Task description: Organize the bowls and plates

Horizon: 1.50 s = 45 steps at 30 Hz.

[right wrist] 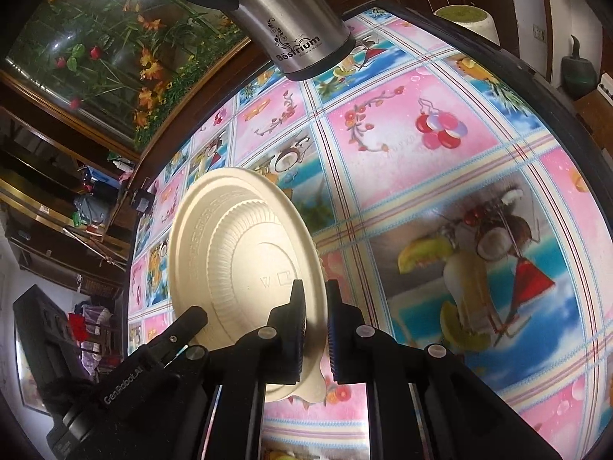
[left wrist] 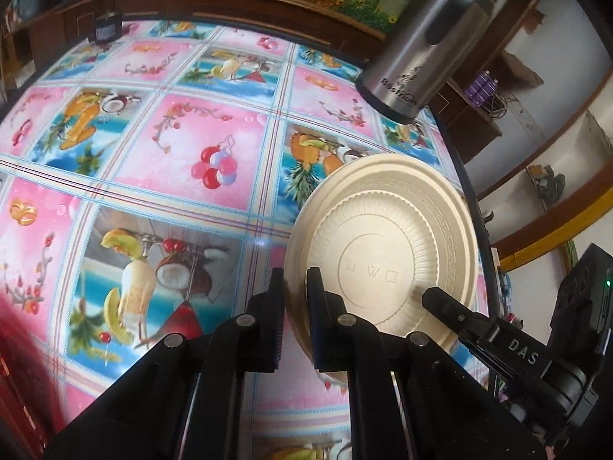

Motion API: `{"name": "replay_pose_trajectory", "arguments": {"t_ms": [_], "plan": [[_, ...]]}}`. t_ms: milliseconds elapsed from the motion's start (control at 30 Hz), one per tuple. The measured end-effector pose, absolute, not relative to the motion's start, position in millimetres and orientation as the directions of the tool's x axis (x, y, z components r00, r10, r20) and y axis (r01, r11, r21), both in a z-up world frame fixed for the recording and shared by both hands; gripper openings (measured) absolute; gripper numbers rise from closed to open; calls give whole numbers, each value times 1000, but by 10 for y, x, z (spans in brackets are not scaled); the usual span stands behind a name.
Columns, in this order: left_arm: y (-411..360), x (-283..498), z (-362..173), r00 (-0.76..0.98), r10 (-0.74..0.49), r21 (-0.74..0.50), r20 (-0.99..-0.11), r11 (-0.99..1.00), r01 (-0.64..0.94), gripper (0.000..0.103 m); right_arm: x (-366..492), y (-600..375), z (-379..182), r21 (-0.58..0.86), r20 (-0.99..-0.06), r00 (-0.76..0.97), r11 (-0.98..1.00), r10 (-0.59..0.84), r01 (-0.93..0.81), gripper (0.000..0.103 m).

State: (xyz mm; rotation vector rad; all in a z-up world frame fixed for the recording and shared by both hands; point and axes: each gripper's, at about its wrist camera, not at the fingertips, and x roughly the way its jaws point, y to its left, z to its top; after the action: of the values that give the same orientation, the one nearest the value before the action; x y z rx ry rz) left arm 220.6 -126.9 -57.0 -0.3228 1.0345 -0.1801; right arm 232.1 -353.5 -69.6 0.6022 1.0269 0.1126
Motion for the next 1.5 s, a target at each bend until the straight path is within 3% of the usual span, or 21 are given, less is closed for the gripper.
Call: {"name": "replay_pose_trajectory", "arguments": {"t_ms": [1500], "plan": [[-478, 905, 40, 643, -272, -337, -716, 941, 22, 9, 1099, -2761, -29, 503, -709, 586, 864, 394, 27, 10]]}}
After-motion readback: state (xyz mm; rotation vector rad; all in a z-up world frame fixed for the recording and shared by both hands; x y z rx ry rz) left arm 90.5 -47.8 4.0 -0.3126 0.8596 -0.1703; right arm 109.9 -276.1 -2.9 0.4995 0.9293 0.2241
